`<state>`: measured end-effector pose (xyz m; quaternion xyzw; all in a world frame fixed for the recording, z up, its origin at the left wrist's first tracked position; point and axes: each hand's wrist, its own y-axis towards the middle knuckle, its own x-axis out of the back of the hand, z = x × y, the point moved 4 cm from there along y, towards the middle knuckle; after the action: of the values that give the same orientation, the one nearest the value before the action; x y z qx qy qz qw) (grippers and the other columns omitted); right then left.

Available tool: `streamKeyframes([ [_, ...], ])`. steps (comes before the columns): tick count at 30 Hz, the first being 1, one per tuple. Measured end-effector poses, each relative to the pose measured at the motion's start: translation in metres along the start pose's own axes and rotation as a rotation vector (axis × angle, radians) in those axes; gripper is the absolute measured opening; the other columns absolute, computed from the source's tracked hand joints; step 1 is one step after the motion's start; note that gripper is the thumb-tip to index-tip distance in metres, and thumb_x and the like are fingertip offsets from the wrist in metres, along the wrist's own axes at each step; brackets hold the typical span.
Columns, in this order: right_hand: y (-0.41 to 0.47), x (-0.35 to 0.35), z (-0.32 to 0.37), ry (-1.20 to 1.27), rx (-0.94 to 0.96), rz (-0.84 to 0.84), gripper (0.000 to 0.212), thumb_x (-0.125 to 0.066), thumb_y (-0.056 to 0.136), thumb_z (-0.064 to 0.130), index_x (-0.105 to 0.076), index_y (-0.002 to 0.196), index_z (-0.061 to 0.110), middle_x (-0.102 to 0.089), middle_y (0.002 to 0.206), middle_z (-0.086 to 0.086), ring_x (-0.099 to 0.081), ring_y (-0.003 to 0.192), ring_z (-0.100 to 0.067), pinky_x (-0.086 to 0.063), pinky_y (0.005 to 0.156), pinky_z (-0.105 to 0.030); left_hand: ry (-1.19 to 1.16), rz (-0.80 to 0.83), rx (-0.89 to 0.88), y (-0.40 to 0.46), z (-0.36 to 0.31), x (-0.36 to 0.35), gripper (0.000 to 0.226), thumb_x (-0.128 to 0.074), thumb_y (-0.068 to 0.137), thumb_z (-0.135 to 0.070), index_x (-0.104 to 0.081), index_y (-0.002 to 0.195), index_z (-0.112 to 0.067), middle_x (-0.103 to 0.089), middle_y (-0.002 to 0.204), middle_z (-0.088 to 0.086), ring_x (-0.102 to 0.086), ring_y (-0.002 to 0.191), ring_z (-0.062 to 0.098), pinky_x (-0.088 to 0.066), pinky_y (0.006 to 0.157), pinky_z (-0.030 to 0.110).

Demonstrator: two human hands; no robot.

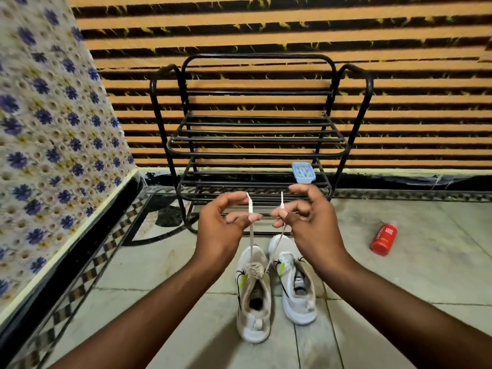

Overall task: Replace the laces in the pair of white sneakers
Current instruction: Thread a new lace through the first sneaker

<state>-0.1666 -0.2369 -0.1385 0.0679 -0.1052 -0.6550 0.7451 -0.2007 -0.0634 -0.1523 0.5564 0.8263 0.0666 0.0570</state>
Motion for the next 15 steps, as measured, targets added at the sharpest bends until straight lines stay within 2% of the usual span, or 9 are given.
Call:
streamKeyframes([
  [2,0.002,-0.003,0.004,-0.013,-0.003,0.006,0.032,-0.065,0.094,-0.002,-0.054,0.120,0.011,-0.075,0.085,-0.012,-0.074,0.074,-0.022,-0.059,0.070,-0.032,0.032,-0.033,0.006,0.005,-0.005,0.003,0.035,-0.085,0.079,0.001,-0.073,0.109,-0.013,-0.076,0.105,0.004,-0.077,0.090,0.013,-0.061,0.083,0.025],
  [5,0.004,-0.007,0.012,-0.010,0.029,0.057,0.016,-0.061,0.092,-0.011,-0.065,0.097,0.003,-0.075,0.081,-0.016,-0.074,0.072,-0.019,-0.058,0.068,-0.024,0.000,-0.054,0.016,0.009,-0.010,0.004,0.026,-0.085,0.080,0.000,-0.075,0.102,-0.010,-0.080,0.095,0.004,-0.077,0.093,0.015,-0.061,0.091,0.034],
  [7,0.004,-0.011,0.014,-0.022,0.044,0.059,0.017,-0.062,0.090,-0.014,-0.067,0.088,0.002,-0.075,0.078,-0.015,-0.073,0.069,-0.017,-0.056,0.066,-0.019,-0.013,-0.061,0.010,0.009,-0.013,0.003,0.024,-0.083,0.081,0.003,-0.073,0.101,-0.006,-0.080,0.093,0.005,-0.078,0.091,0.017,-0.062,0.088,0.034],
  [10,0.004,-0.016,0.014,-0.013,0.054,0.024,0.014,-0.062,0.090,-0.012,-0.069,0.086,-0.001,-0.075,0.076,-0.013,-0.076,0.073,-0.018,-0.057,0.067,-0.020,-0.055,-0.058,0.002,0.007,-0.015,0.003,0.018,-0.080,0.084,0.005,-0.071,0.099,0.001,-0.079,0.087,0.012,-0.079,0.084,0.024,-0.063,0.079,0.034],
  [13,0.005,-0.016,0.011,-0.037,0.074,-0.026,0.013,-0.067,0.091,-0.003,-0.072,0.084,0.007,-0.075,0.077,-0.007,-0.075,0.076,-0.018,-0.058,0.072,-0.027,-0.048,-0.057,0.005,0.007,-0.016,0.000,0.007,-0.075,0.089,0.004,-0.071,0.094,0.002,-0.078,0.087,0.014,-0.078,0.081,0.026,-0.061,0.071,0.031],
  [15,0.004,-0.013,0.010,-0.064,0.081,-0.075,0.012,-0.071,0.089,0.002,-0.075,0.084,0.011,-0.074,0.077,-0.004,-0.071,0.074,-0.016,-0.056,0.069,-0.025,-0.016,-0.029,-0.008,0.007,-0.015,-0.002,0.004,-0.073,0.091,0.002,-0.072,0.092,-0.002,-0.078,0.087,0.011,-0.077,0.083,0.023,-0.061,0.071,0.031],
])
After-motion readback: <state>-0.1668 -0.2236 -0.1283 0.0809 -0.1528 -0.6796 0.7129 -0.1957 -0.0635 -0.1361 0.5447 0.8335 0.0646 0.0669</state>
